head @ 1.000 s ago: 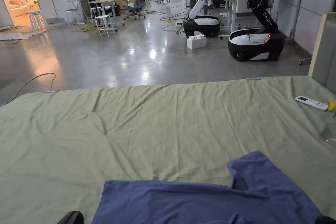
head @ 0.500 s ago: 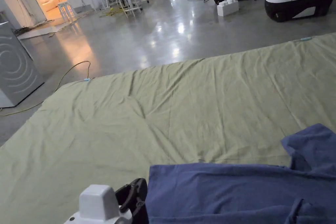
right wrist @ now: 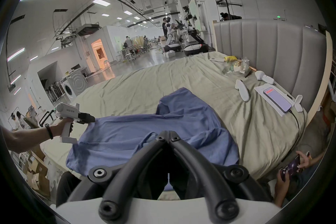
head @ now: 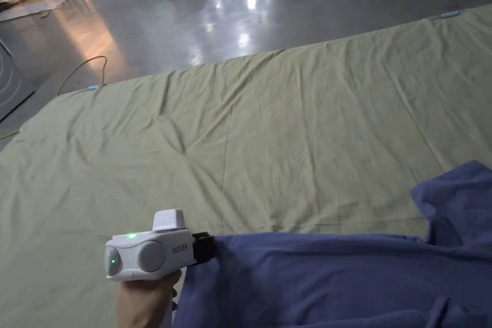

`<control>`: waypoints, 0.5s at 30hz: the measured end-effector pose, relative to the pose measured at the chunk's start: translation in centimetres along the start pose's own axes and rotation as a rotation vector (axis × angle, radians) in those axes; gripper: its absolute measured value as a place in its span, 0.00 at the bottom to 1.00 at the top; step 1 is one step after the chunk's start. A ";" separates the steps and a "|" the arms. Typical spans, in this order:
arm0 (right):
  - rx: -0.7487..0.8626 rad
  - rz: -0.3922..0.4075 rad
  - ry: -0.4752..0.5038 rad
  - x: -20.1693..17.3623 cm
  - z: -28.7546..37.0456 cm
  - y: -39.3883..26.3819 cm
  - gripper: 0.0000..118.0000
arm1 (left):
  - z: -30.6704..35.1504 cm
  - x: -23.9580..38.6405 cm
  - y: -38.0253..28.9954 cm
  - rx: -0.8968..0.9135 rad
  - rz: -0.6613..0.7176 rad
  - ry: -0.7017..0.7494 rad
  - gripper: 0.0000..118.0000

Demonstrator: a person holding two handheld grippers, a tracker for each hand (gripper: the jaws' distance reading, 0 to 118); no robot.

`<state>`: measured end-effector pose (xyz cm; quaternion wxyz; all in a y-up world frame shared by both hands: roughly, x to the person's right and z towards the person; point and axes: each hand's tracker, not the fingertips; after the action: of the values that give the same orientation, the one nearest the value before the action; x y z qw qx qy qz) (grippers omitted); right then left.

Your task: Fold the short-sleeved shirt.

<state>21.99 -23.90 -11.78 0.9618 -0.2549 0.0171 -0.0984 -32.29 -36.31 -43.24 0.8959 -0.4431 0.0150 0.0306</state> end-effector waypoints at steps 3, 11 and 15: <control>-0.033 -0.006 -0.003 0.9 -0.4 -0.3 0.00 | -0.9 0.8 -0.2 -0.049 -0.018 0.010 0.13; -0.066 0.126 0.004 3.7 -6.2 3.7 0.01 | -2.8 2.1 1.1 -0.164 -0.068 0.042 0.06; -0.251 0.279 -0.070 5.9 -15.1 7.9 0.79 | -3.1 2.7 1.8 -0.219 -0.154 0.052 0.06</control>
<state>27.96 -25.71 -28.70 0.9267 -0.3715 0.0307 0.0477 -29.72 -37.54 -46.71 0.8412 -0.5386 0.0008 -0.0482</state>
